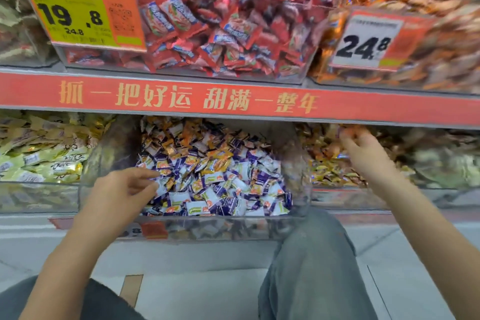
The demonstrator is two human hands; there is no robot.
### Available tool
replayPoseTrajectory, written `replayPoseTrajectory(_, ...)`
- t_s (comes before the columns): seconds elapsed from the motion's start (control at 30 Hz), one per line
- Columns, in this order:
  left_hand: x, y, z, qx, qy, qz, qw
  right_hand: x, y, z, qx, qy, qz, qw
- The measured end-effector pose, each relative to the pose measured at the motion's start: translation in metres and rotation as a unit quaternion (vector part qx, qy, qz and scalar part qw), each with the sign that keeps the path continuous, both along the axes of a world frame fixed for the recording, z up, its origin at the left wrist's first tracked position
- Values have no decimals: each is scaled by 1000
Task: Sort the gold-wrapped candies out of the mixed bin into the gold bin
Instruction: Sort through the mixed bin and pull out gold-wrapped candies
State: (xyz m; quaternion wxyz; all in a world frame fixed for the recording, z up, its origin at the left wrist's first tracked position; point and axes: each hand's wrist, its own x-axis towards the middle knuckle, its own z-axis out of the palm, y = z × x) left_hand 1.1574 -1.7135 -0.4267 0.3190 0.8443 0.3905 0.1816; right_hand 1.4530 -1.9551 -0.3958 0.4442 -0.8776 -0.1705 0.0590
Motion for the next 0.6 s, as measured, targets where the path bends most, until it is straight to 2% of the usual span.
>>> replayPoseTrajectory(0.1, -5, 0, 2, 9, -5, -5, 1000, 13, -5, 0, -64, 40, 22, 997)
replayPoseTrajectory(0.17, -10, -1, 2, 14, -18, -12, 1000, 11, -12, 3, -72, 53, 20, 996)
replayPoseTrajectory(0.27, -17, -2, 2, 35, -16, -23, 999, -5, -17, 5, -36, 2, 54, 998)
replayPoseTrajectory(0.33, -20, -1, 3, 35, -26, -31, 999, -31, -12, 7, 5, -71, 111, 991)
replayPoseTrajectory(0.47, -28, -3, 7, 29, -87, -17, 996, -95, 22, 12, 41, -148, 255, 955)
replayPoseTrajectory(0.53, -36, -6, 8, 21, -124, 4, 992, -112, 53, 9, -9, -180, 339, 923)
replayPoseTrajectory(0.6, -46, -10, 5, 14, -143, 16, 989, -122, 90, 4, -69, -172, 444, 877)
